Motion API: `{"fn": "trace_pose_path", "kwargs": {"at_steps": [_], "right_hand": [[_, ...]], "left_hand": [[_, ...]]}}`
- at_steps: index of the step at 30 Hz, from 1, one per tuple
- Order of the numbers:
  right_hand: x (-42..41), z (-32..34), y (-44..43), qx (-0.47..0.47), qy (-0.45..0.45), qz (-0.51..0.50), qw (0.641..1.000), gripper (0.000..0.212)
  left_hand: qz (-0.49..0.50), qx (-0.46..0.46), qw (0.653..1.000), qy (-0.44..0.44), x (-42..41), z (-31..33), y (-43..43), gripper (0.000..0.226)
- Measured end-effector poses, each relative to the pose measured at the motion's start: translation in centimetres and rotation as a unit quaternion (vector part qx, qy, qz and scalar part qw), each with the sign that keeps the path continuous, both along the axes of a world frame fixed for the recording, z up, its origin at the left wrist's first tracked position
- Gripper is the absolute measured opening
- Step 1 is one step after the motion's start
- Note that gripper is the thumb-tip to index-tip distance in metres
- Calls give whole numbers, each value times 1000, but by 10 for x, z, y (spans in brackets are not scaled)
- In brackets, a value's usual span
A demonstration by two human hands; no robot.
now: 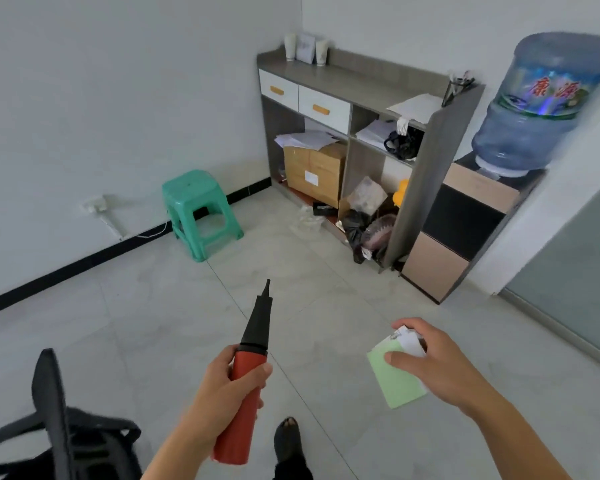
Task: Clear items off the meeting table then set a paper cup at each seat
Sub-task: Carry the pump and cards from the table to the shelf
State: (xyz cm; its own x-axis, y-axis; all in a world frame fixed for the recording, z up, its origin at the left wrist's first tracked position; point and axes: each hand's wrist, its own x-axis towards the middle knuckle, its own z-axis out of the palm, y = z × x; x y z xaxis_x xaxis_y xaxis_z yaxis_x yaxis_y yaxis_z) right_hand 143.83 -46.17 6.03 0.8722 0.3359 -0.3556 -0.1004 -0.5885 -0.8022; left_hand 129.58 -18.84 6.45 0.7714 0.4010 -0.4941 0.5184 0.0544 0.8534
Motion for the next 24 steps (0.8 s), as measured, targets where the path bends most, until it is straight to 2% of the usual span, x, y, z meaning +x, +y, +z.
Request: {"fn": "trace_pose_path", "kwargs": {"at_steps": [6, 13, 19, 24], "right_hand": [[130, 20, 81, 5, -4, -34, 999, 36], [263, 20, 123, 6, 16, -69, 997, 35], [412, -3, 159, 13, 11, -75, 997, 36], [551, 5, 201, 27, 8, -61, 998, 46]], "left_hand": [[-40, 22, 999, -22, 161, 33, 94, 27], [-105, 27, 994, -23, 316, 40, 141, 26], [-100, 44, 994, -11, 459, 23, 183, 28], [-89, 49, 995, -17, 581, 46, 211, 29]]}}
